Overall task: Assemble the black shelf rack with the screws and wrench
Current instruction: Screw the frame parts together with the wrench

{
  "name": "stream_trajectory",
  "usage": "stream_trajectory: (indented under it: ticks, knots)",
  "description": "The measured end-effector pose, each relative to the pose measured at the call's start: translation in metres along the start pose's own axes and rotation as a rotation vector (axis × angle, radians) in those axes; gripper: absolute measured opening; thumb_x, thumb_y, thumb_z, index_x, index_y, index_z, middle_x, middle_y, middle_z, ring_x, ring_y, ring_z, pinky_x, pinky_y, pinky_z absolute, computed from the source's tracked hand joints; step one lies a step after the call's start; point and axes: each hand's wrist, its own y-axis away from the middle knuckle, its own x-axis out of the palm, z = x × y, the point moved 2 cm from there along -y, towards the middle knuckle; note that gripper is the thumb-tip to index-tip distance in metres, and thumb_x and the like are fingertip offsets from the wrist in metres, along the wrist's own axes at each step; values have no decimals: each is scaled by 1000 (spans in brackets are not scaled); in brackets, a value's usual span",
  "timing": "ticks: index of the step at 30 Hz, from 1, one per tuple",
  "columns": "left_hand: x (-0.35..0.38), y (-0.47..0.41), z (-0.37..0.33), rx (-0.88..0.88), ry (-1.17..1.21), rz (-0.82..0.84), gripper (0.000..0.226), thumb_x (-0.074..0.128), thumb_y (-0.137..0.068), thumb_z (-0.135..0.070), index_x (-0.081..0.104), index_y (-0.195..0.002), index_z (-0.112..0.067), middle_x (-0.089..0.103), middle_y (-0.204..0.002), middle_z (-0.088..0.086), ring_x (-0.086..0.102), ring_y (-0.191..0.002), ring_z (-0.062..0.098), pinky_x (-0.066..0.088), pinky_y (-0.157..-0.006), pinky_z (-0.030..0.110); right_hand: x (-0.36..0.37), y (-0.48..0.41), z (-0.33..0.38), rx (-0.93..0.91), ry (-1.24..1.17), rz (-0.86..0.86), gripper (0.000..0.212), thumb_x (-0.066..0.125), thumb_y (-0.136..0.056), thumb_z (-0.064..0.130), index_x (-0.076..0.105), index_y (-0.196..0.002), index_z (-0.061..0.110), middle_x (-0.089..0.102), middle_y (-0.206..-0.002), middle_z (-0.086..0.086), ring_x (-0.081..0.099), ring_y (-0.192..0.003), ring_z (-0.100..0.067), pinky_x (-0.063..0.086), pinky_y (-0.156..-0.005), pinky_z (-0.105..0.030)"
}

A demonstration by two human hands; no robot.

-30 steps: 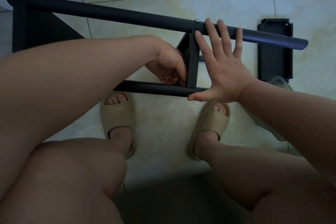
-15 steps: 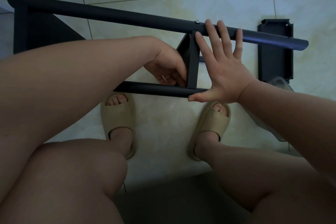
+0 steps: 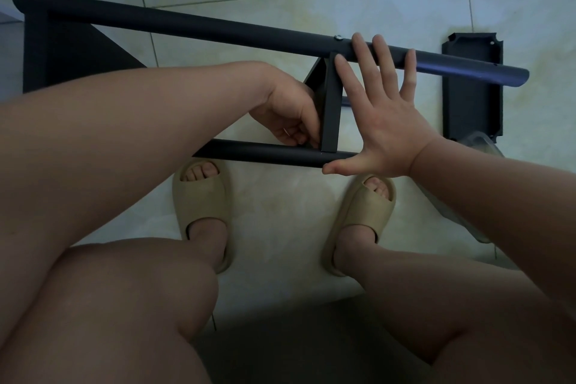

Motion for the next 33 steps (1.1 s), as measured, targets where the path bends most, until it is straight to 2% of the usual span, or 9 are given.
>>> stream_trajectory:
  ticks: [3,7,12,16,20,23,27,30,33]
  knots:
    - [-4,6,-1,-11,10,4,22,63,-90,-6,70,-110,-12,74,-106,2,70,-98,16,51,-92,36,1,0,0,-2,-6,12,138,34,-65,102,1,-162,11,-5,-168,-22,-9,-154,-46,-7,-115,-74]
    - [-16,19,1,-43,-30,-167,28,62,-92,-15,69,-119,-19,75,-111,-5,68,-109,13,52,-87,35,-1,-3,-1,-5,-20,18,137,33,-65,102,-1,-163,12,-8,-168,-20,-12,-154,-44,-8,-116,-73]
    - [-30,51,5,-18,-216,-457,19,63,-92,-31,75,-103,-21,77,-96,-7,69,-102,19,51,-92,37,-9,-28,-16,26,-85,-20,136,31,-62,104,-5,-163,18,-15,-169,-11,-18,-154,-35,-12,-118,-69]
    - [-43,101,-6,3,-543,-667,37,56,-92,-54,78,-86,-24,75,-85,-4,67,-87,16,48,-84,35,-25,-57,-28,86,-133,-54,138,34,-57,104,-5,-162,25,-18,-169,-4,-20,-155,-27,-15,-120,-63]
    - [-31,120,-9,15,-635,-758,29,72,-82,-56,68,-91,-28,70,-88,-6,64,-82,14,49,-75,33,-43,-69,-31,133,-138,0,142,34,-51,107,-5,-162,29,-17,-169,0,-20,-155,-24,-13,-122,-59]
    - [-15,114,-7,-40,-824,-914,24,76,-82,-43,56,-91,-33,62,-97,-6,58,-87,17,45,-71,34,-48,-60,-19,167,-134,56,126,47,-65,96,0,-162,31,-14,-170,2,-14,-156,-22,-4,-125,-56]
    - [-2,113,-14,-62,-883,-1073,16,69,-89,-37,57,-96,-31,62,-99,-4,60,-91,22,46,-71,36,-61,-39,-5,163,-171,131,90,58,-91,66,15,-162,31,11,-170,4,12,-156,-21,21,-121,-47]
    - [6,122,-24,-67,-941,-1172,14,63,-93,-40,60,-102,-29,63,-99,-3,60,-92,23,45,-73,35,-82,-19,-4,190,-316,85,71,60,-96,52,34,-157,28,34,-162,6,34,-147,-21,32,-115,-40]
    - [15,132,-30,-64,-956,-1254,13,59,-96,-38,61,-104,-28,65,-102,-2,61,-97,25,43,-78,37,-94,4,-3,202,-306,47,65,58,-97,51,38,-155,27,40,-158,3,37,-144,-24,33,-116,-43]
